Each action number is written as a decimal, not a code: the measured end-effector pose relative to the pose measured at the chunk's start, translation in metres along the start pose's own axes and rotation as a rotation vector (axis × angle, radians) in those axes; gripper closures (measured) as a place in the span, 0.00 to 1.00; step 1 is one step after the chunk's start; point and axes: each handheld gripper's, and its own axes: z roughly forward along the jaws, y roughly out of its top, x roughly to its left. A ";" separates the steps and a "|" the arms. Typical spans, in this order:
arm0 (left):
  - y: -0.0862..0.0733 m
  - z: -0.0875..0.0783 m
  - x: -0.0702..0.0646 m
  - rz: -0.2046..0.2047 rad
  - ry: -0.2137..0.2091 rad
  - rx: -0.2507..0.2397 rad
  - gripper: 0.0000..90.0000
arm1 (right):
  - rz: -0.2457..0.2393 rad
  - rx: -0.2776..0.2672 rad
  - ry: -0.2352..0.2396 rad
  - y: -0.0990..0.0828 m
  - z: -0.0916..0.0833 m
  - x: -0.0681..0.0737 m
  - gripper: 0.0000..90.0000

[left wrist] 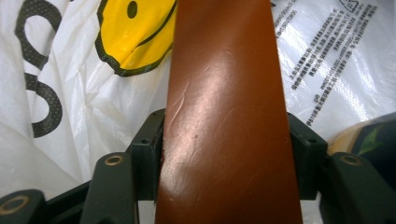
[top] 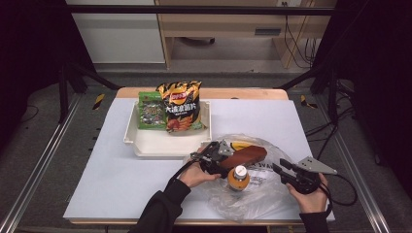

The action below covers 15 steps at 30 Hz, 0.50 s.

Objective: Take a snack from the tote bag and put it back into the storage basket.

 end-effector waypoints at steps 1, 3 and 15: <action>0.000 0.000 0.000 0.002 0.003 0.004 0.47 | 0.001 0.000 0.000 0.000 0.000 0.000 0.68; 0.000 -0.002 -0.001 0.003 0.005 0.005 0.48 | 0.000 -0.002 0.000 0.000 0.000 0.000 0.67; -0.005 -0.034 -0.006 0.029 -0.002 -0.058 0.48 | -0.026 -0.048 -0.028 0.006 -0.005 0.001 0.91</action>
